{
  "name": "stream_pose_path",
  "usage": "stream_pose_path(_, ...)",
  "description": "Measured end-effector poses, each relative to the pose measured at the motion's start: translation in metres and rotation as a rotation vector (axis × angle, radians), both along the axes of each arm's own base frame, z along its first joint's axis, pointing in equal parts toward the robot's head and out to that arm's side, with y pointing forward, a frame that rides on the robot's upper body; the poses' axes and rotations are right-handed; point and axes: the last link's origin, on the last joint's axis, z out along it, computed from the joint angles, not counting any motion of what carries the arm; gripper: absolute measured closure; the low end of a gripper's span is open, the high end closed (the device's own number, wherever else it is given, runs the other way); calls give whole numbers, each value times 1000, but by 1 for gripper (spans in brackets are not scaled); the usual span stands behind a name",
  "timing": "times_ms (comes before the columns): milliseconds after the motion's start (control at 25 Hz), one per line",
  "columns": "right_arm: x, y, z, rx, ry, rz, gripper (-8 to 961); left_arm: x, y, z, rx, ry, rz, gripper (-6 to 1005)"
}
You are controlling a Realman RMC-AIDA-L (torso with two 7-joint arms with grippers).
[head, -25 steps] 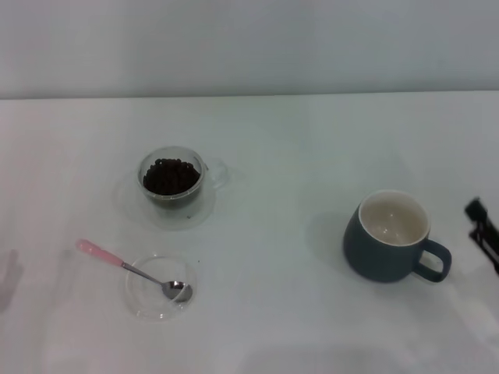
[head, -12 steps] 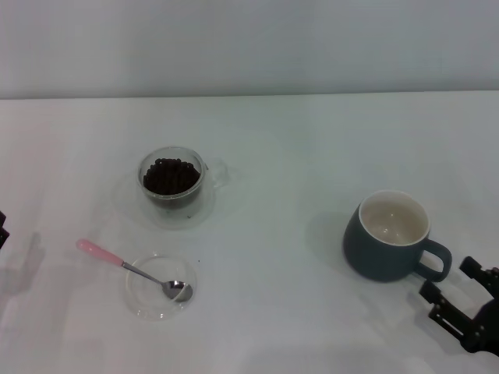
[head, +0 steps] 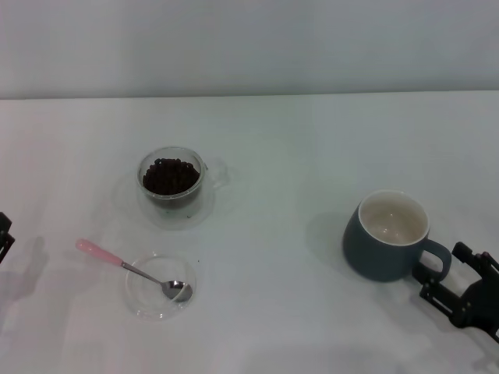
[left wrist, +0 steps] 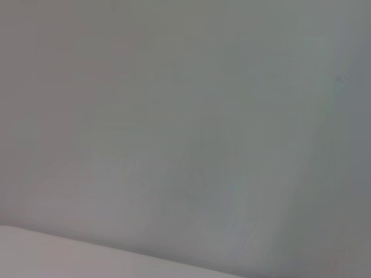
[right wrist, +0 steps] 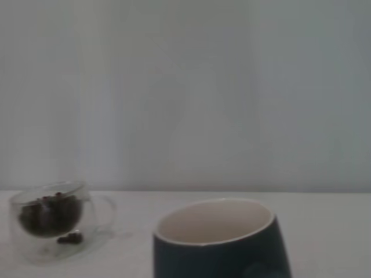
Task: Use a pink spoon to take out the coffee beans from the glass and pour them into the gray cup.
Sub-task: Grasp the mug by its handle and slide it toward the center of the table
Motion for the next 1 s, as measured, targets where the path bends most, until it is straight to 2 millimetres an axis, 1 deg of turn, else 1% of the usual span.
stream_pose_path(320, 12, 21, 7, 35, -51, -74, 147, 0, -1, 0, 4, -2, 2, 109)
stream_pose_path(600, 13, 38, 13, 65, -69, -86, 153, 2, 3, 2, 10, -6, -6, 108)
stream_pose_path(840, 11, 56, 11, 53, -91, -97, 158, 4, 9, 4, 16, -2, -18, 108)
stream_pose_path(1000, 8, 62, 9, 39, -100, -81, 162, 5, 13, 8, 29, 8, -29, 108)
